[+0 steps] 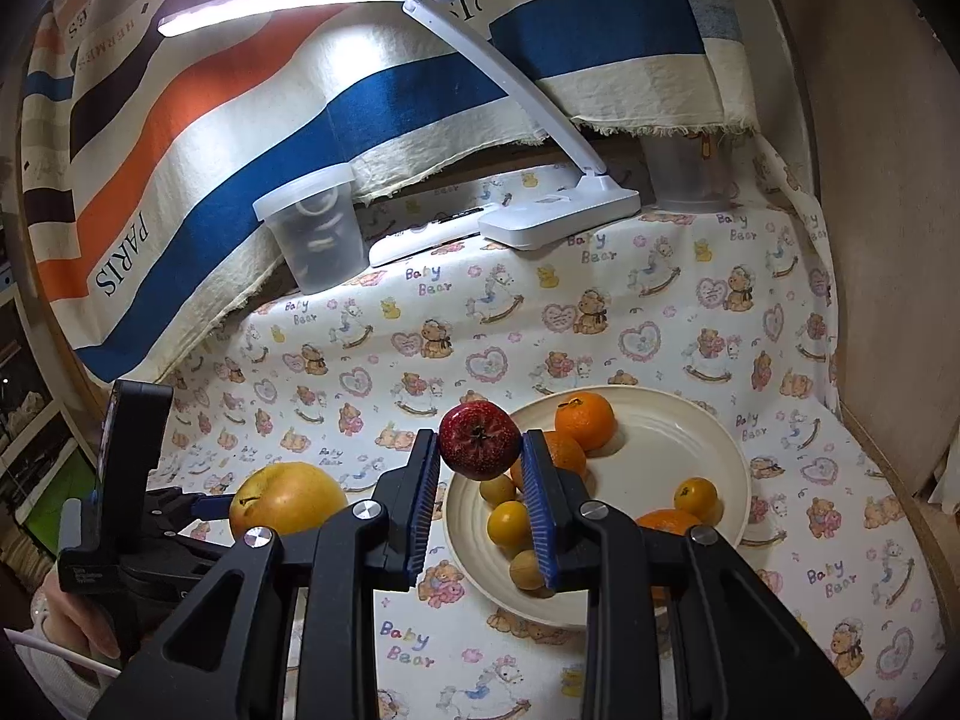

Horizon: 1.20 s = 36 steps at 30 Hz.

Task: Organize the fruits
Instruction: 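Carry the yellow apple and red apple over the white plate with both tools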

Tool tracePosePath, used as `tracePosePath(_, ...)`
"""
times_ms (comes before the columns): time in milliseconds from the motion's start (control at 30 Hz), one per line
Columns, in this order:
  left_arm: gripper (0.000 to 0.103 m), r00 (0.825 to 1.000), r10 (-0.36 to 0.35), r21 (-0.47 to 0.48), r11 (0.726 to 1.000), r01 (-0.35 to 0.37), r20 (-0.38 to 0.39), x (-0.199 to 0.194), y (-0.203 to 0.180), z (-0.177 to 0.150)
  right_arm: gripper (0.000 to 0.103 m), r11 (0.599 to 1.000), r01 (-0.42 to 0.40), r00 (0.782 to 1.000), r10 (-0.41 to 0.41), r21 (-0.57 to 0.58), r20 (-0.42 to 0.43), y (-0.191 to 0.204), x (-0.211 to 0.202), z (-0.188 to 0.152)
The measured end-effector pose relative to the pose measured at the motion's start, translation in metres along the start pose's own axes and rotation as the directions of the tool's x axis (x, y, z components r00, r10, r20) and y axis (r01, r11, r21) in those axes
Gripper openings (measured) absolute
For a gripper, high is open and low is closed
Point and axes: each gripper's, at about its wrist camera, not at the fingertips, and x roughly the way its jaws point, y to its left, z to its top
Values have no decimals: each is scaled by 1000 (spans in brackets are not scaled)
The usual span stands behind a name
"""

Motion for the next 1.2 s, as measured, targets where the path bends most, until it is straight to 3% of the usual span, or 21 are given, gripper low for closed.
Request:
tracePosePath(67, 95, 998, 62, -4, 998, -62, -23, 4, 0, -1, 29, 1000, -1, 1000, 1, 4, 1, -1, -1, 0)
tracePosePath(133, 88, 999, 41, -10, 999, -41, -24, 5, 0, -1, 29, 1000, 0, 1000, 0, 10, 6, -2, -3, 2)
tracePosePath(233, 87, 999, 36, -42, 998, -37, -18, 4, 3, -1, 29, 1000, 8, 1000, -8, 16, 19, -5, -6, 4)
tracePosePath(367, 87, 992, 129, -27, 991, -129, -18, -1, -11, -7, 29, 999, 26, 999, -27, 27, 30, -10, -8, 9)
tracePosePath(500, 87, 998, 65, -9, 998, -65, 7, -12, -30, -3, 29, 997, 42, 998, -46, 70, 51, -24, -13, 15)
tracePosePath(667, 87, 996, 37, 65, 997, -42, 77, -35, -65, 13, 29, 994, 103, 992, -106, 43, 65, -30, -13, 20)
tracePosePath(833, 87, 994, -46, 79, 996, 37, 104, -46, -92, 32, 29, 990, 106, 991, -113, 89, 71, -43, -17, 24)
tracePosePath(933, 87, 989, -86, 114, 991, 72, 120, -43, -111, 43, 29, 982, 133, 985, -146, 132, 96, -63, -27, 32)
tracePosePath(1200, 87, 969, -220, 166, 966, 200, 111, -6, -159, 79, 29, 927, 147, 986, -163, 344, 19, -131, -21, 38)
